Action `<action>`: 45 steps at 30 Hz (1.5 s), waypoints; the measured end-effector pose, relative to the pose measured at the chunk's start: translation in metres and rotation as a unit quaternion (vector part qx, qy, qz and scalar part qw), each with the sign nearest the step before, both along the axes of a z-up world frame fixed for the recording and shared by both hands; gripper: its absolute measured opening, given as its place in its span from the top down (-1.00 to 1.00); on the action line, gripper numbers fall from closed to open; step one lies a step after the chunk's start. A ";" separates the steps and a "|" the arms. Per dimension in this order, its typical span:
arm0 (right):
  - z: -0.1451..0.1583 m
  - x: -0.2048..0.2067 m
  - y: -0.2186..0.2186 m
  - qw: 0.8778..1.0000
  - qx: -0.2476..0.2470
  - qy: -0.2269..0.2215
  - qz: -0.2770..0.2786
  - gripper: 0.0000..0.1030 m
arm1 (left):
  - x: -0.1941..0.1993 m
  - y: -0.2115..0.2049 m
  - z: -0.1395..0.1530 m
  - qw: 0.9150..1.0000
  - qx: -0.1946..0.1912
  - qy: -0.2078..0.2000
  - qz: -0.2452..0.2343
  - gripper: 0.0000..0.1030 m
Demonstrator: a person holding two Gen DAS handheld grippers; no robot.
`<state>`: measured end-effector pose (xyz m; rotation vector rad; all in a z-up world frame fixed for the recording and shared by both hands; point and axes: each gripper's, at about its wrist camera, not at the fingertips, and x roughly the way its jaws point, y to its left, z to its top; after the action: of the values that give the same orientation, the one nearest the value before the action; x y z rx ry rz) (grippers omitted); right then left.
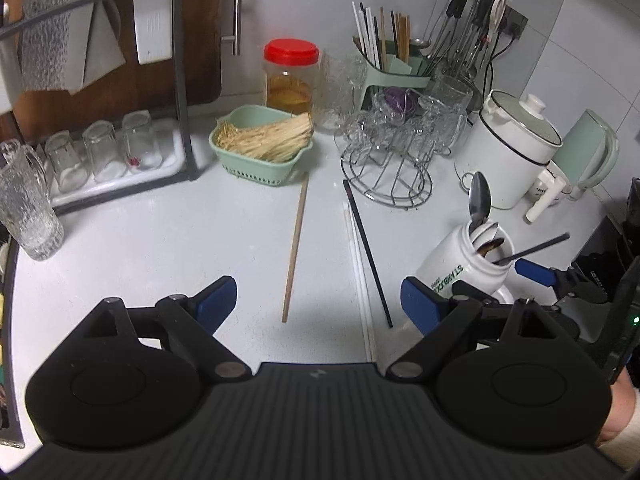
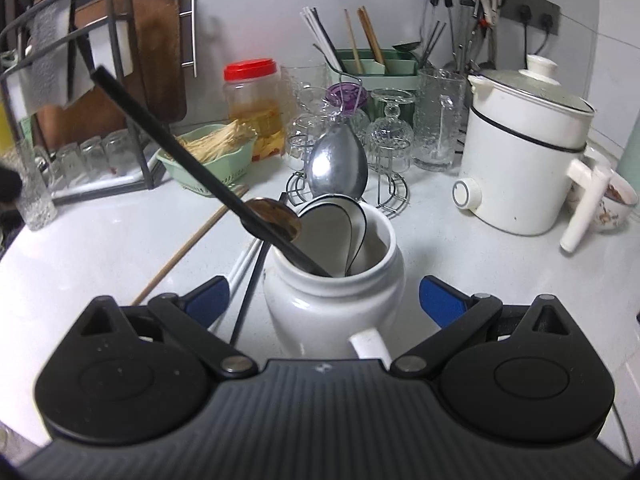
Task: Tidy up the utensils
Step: 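Move the left tool to the wooden chopstick on the counter, then close the left tool on the wooden chopstick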
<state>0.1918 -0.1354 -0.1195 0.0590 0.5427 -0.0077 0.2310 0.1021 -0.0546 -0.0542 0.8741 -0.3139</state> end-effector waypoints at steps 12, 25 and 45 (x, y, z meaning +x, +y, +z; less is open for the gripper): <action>0.001 -0.014 0.003 1.000 -0.012 -0.012 -0.020 -1.00 | 0.010 0.007 -0.035 0.999 -0.012 -0.022 0.021 -0.78; -0.006 -0.009 0.009 0.998 -0.034 -0.043 -0.027 -0.92 | 0.071 -0.018 -0.091 1.000 0.005 -0.017 -0.001 -0.74; -0.014 0.003 0.019 0.996 -0.070 -0.043 -0.037 -0.67 | 0.208 -0.067 -0.148 0.998 0.057 -0.003 -0.029 0.21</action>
<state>0.1943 -0.1164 -0.1336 -0.0564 0.4521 -0.1140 0.4393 0.0347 -0.2030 0.0773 0.8873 -0.3185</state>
